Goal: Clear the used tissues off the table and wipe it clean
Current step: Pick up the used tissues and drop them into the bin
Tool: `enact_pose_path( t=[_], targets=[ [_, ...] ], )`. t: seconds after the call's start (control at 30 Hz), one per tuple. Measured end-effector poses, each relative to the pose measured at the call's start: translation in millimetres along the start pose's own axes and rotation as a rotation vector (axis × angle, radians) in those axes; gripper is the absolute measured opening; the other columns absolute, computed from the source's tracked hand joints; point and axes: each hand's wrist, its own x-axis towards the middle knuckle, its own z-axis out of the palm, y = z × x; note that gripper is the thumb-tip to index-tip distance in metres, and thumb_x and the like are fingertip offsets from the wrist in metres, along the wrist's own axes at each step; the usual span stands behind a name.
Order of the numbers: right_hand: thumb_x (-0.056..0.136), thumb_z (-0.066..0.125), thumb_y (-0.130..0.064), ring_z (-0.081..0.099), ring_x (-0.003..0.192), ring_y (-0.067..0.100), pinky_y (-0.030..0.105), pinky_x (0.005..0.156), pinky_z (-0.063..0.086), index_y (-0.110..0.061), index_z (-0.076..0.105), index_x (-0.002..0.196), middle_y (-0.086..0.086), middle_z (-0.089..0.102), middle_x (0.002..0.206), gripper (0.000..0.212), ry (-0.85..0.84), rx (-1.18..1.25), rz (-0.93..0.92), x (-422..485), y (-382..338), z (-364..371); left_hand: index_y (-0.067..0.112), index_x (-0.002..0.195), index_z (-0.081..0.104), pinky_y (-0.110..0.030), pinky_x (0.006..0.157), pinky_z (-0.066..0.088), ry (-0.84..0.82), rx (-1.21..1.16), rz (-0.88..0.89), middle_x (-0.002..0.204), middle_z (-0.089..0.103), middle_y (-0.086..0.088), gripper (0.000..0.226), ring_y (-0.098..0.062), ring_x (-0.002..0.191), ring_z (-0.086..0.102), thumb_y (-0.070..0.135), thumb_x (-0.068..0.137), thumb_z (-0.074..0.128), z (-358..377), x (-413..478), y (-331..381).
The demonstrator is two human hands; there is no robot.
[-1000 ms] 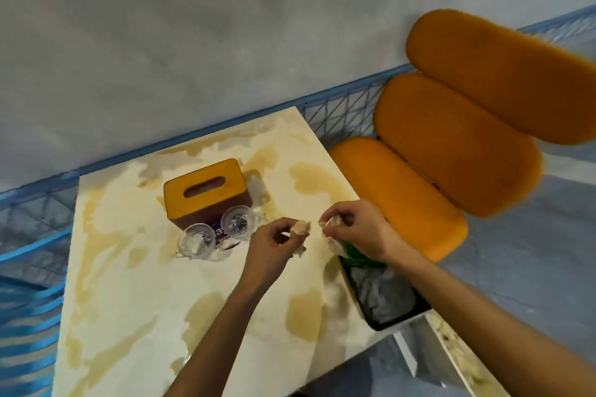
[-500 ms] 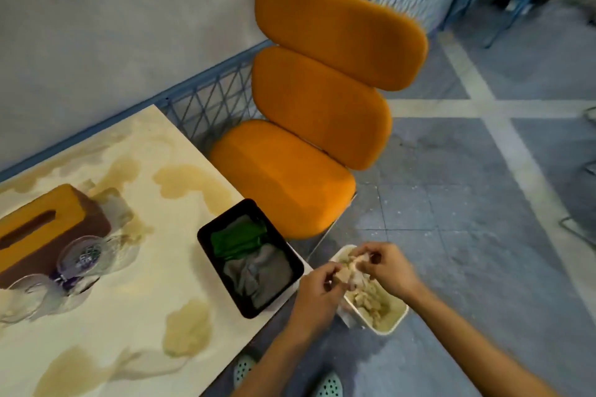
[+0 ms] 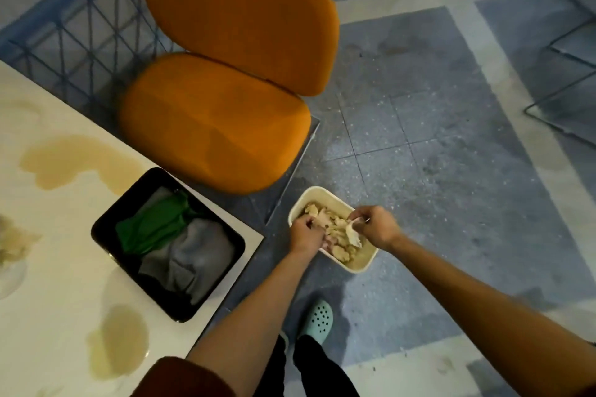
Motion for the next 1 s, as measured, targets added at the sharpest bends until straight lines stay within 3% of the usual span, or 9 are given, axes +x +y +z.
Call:
enact_pose_path(
  t=[0.13, 0.23, 0.3, 0.4, 0.5, 0.6, 0.67, 0.77, 1.0],
  targets=[
    [0.087, 0.067, -0.012, 0.065, 0.096, 0.021, 0.027, 0.081, 0.05, -0.016, 0.066, 0.115, 0.003, 0.063, 0.101, 0.029, -0.038, -0.024, 0.054, 13.8, 18.0, 15.6, 0.001, 0.136, 0.048, -0.034, 0.1, 0.047, -0.079, 0.049, -0.072, 0.13, 0.056, -0.013, 0.054, -0.031, 0.122, 0.054, -0.012, 0.085, 0.056, 13.8, 16.2, -8.3],
    [0.087, 0.068, -0.016, 0.064, 0.102, 0.021, 0.027, 0.087, 0.049, -0.016, 0.062, 0.125, 0.003, 0.065, 0.114, 0.039, -0.085, -0.028, 0.078, 14.6, 29.0, 21.1, 0.004, 0.141, 0.041, -0.02, 0.093, 0.039, -0.148, 0.091, -0.048, 0.131, 0.051, -0.006, 0.059, -0.02, 0.125, 0.047, -0.014, 0.086, 0.053, 15.8, 14.1, -15.6],
    [0.086, 0.068, -0.014, 0.063, 0.105, 0.02, 0.024, 0.087, 0.048, -0.016, 0.063, 0.123, 0.004, 0.064, 0.118, 0.037, -0.096, -0.032, 0.08, 12.6, 33.1, 23.1, 0.006, 0.143, 0.039, -0.025, 0.101, 0.041, -0.128, 0.085, -0.053, 0.139, 0.049, -0.01, 0.062, -0.023, 0.128, 0.047, -0.013, 0.086, 0.053, 14.6, 15.5, -22.4],
    [0.086, 0.067, -0.011, 0.063, 0.104, 0.018, 0.021, 0.086, 0.047, -0.015, 0.066, 0.116, 0.004, 0.066, 0.119, 0.031, -0.096, -0.017, 0.054, 7.8, 34.6, 24.4, 0.003, 0.136, 0.048, -0.033, 0.098, 0.046, -0.091, 0.043, -0.069, 0.131, 0.054, -0.012, 0.053, -0.023, 0.121, 0.052, -0.014, 0.086, 0.052, 13.5, 13.8, -28.5],
    [0.086, 0.068, -0.013, 0.065, 0.102, 0.018, 0.027, 0.093, 0.05, -0.016, 0.068, 0.112, 0.002, 0.068, 0.114, 0.026, -0.1, -0.024, 0.008, -1.2, 26.2, 23.3, 0.0, 0.116, 0.059, -0.019, 0.073, 0.049, -0.064, -0.002, -0.019, 0.108, 0.059, -0.01, 0.033, -0.019, 0.102, 0.055, -0.014, 0.087, 0.053, 10.8, 4.3, -27.9],
    [0.086, 0.068, -0.015, 0.067, 0.099, 0.016, 0.035, 0.094, 0.052, -0.021, 0.071, 0.104, -0.001, 0.071, 0.111, 0.019, -0.078, -0.014, -0.075, -13.0, 14.7, 21.7, -0.001, 0.106, 0.062, -0.011, 0.057, 0.047, -0.047, -0.041, 0.075, 0.099, 0.062, -0.013, 0.021, -0.017, 0.087, 0.058, -0.012, 0.089, 0.054, 5.7, -12.8, -24.2],
    [0.087, 0.066, -0.016, 0.067, 0.095, 0.014, 0.035, 0.09, 0.054, -0.021, 0.072, 0.1, -0.003, 0.071, 0.107, 0.016, -0.063, -0.031, -0.14, -25.1, 4.8, 19.2, 0.008, 0.097, 0.066, -0.014, 0.061, 0.049, -0.036, -0.042, 0.144, 0.101, 0.068, -0.01, 0.016, -0.017, 0.084, 0.062, -0.004, 0.09, 0.058, 1.0, -27.2, -23.4],
    [0.088, 0.065, -0.019, 0.067, 0.091, 0.014, 0.037, 0.088, 0.054, -0.02, 0.073, 0.098, -0.002, 0.073, 0.102, 0.013, -0.016, -0.006, -0.198, -43.2, -8.7, 13.0, 0.023, 0.089, 0.068, -0.029, 0.072, 0.055, -0.007, -0.002, 0.249, 0.097, 0.073, -0.003, 0.019, -0.019, 0.085, 0.068, 0.005, 0.089, 0.063, -4.6, -49.9, -18.9],
    [0.087, 0.069, -0.018, 0.065, 0.086, 0.01, 0.029, 0.083, 0.053, -0.019, 0.07, 0.104, -0.005, 0.07, 0.097, 0.018, 0.029, 0.038, -0.346, -94.4, -46.6, 1.3, 0.02, 0.104, 0.067, -0.033, 0.075, 0.058, 0.073, -0.033, 0.41, 0.09, 0.072, 0.0, 0.017, -0.015, 0.081, 0.069, 0.011, 0.091, 0.062, -38.0, -122.6, -4.7]
  ],
)
